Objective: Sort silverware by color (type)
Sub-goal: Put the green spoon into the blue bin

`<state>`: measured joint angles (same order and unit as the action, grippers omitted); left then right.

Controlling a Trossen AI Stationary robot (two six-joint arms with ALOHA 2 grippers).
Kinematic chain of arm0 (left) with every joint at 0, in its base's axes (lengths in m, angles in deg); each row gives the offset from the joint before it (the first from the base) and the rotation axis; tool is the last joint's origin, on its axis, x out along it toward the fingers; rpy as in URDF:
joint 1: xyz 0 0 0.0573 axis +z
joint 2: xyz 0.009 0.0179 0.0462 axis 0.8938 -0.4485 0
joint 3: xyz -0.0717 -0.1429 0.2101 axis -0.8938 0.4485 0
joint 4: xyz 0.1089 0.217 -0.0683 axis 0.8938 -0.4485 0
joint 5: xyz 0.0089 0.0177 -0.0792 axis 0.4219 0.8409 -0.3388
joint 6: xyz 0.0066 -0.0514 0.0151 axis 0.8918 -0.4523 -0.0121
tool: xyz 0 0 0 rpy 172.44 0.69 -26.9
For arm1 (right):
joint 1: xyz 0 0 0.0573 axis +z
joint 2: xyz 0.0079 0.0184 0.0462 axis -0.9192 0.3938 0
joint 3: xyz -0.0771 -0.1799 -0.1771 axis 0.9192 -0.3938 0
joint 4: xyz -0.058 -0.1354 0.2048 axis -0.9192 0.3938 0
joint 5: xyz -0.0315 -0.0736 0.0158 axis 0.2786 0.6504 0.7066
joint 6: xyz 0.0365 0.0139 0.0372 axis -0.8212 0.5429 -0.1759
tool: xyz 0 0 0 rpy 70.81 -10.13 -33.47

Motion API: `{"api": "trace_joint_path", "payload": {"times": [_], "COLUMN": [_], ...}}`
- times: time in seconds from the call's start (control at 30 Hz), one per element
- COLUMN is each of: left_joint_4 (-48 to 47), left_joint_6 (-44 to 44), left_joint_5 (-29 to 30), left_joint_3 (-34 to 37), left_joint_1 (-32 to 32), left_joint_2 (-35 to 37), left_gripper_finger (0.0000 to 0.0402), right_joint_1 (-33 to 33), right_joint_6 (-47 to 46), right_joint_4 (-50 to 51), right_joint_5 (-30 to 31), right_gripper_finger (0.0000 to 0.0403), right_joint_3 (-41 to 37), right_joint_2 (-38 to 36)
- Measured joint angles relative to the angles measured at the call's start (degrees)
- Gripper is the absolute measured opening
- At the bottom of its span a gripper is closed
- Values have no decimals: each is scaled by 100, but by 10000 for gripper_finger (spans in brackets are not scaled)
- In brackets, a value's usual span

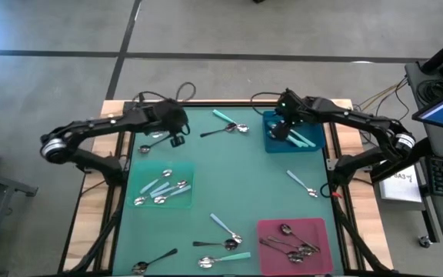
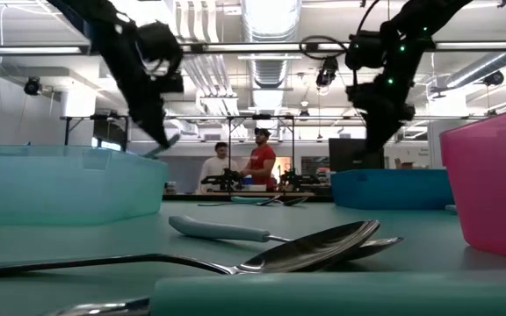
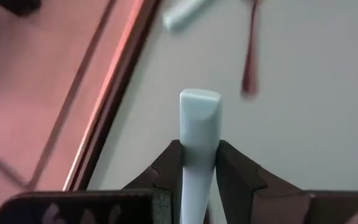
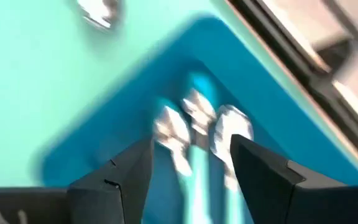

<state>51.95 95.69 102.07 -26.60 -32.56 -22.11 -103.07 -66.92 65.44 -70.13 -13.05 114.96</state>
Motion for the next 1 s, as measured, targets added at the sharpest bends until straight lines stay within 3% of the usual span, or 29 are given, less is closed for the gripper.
{"api": "trace_joint_path", "payload": {"times": [0.2, 0.47, 0.7, 1.0], "left_joint_4": [486, 1084, 2492, 4678], "left_joint_6": [-515, -1299, -1763, -2262], "left_joint_5": [-506, -1118, -1824, -2278], "left_joint_3": [0, 17, 17, 15], "left_joint_1": [-12, -110, -454, -1080], "left_joint_2": [691, 1060, 843, 175], "left_gripper_finger": [55, 55, 55, 55], "right_joint_1": [415, 1145, 1582, 1916], "right_joint_6": [-71, 40, 38, -113], "right_joint_4": [-993, -2164, -3244, -4440], "right_joint_5": [-894, -1007, -1007, -1047], "right_gripper_finger": [205, 205, 205, 205], "right_joint_3": [0, 0, 0, 0], "right_joint_2": [-1, -1, -1, 4]}}
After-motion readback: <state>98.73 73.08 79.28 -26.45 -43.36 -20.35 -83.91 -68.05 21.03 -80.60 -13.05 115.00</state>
